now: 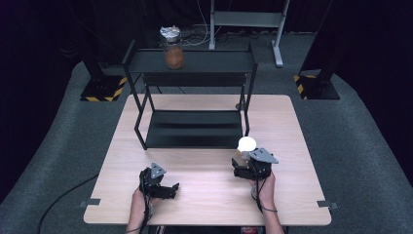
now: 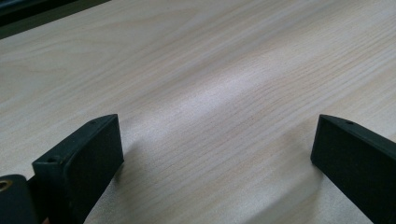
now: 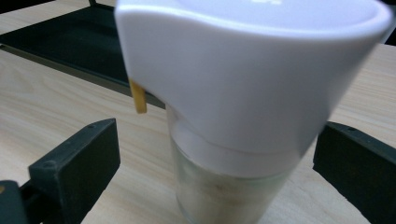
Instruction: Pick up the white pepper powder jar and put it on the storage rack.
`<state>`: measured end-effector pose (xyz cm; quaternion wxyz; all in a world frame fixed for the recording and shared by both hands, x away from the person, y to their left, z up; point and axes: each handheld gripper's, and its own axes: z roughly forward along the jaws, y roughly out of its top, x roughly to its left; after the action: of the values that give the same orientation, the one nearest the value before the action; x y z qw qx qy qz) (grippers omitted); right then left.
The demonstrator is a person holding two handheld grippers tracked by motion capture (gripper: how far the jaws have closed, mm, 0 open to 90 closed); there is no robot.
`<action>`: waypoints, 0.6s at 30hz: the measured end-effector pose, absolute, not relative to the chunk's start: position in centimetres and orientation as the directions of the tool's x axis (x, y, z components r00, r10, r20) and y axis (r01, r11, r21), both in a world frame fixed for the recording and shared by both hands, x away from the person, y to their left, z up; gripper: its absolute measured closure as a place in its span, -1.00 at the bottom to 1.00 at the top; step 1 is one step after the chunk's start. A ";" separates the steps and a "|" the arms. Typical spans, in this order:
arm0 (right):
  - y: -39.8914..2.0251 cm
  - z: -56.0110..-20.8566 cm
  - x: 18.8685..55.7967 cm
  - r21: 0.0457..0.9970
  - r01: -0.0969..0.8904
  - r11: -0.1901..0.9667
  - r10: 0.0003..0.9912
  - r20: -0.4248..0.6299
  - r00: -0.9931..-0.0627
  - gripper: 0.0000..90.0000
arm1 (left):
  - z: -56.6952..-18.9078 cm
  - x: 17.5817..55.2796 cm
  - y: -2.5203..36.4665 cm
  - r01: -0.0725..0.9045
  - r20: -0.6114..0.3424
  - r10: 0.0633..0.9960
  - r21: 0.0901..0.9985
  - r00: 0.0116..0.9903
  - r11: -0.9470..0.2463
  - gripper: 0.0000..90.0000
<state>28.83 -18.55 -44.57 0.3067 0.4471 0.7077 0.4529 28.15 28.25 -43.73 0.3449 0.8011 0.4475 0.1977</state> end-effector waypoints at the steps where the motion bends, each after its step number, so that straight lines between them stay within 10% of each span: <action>1: -18.6 -44.6 29.1 0.913 0.361 0.189 0.910 -0.025 -0.414 -1.00 | -43.7 28.1 28.2 0.579 0.009 0.853 0.730 0.522 -0.363 -0.96; 8: -18.0 -45.3 29.5 0.915 0.357 0.186 0.923 -0.038 -0.384 -0.94 | -43.8 28.1 28.3 0.575 0.011 0.850 0.732 0.527 -0.366 -0.95; 18: -17.7 -45.4 29.7 0.910 0.376 0.173 0.931 -0.027 -0.363 -0.34 | -43.8 28.1 28.4 0.572 0.008 0.845 0.733 0.535 -0.369 -0.91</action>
<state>29.69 -17.66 -45.40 0.3150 0.4682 0.6982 0.4406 28.12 28.41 -43.76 0.3487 0.8037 0.4406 0.1959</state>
